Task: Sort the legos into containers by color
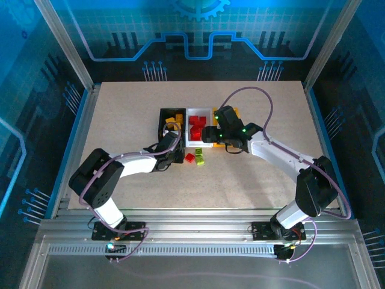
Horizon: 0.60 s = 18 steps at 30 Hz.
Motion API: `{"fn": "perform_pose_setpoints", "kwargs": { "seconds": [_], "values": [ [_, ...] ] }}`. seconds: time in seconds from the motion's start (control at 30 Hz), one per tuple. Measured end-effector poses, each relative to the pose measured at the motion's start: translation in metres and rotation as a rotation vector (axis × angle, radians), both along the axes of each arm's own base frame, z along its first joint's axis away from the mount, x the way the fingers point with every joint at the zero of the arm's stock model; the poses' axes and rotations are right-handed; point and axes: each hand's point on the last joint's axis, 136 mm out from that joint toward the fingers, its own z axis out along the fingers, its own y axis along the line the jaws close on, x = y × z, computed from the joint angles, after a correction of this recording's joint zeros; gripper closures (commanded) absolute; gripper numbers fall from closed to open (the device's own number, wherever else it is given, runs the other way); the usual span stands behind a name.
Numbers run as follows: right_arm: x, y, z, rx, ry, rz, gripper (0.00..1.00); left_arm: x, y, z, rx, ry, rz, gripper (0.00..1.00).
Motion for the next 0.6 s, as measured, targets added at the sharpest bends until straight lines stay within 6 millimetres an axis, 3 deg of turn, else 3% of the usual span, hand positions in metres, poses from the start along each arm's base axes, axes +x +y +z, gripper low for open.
{"fn": "perform_pose_setpoints", "kwargs": {
  "seconds": [0.2, 0.4, 0.5, 0.6],
  "values": [
    [-0.001, -0.004, -0.003, 0.003, 0.004, -0.011, 0.29, -0.019, 0.003, 0.014, -0.021, -0.004, 0.010, 0.82],
    [-0.005, -0.009, -0.002, 0.009, 0.001, -0.020, 0.29, -0.026, 0.011, 0.057, -0.068, -0.060, 0.050, 0.83],
    [-0.006, -0.010, -0.002, 0.015, 0.002, -0.025, 0.28, -0.013, 0.013, 0.083, -0.071, -0.089, 0.078, 0.85],
    [-0.007, -0.011, -0.003, 0.016, 0.004, -0.025, 0.28, 0.018, 0.018, 0.110, -0.082, -0.132, 0.134, 0.85]
  ]
}}
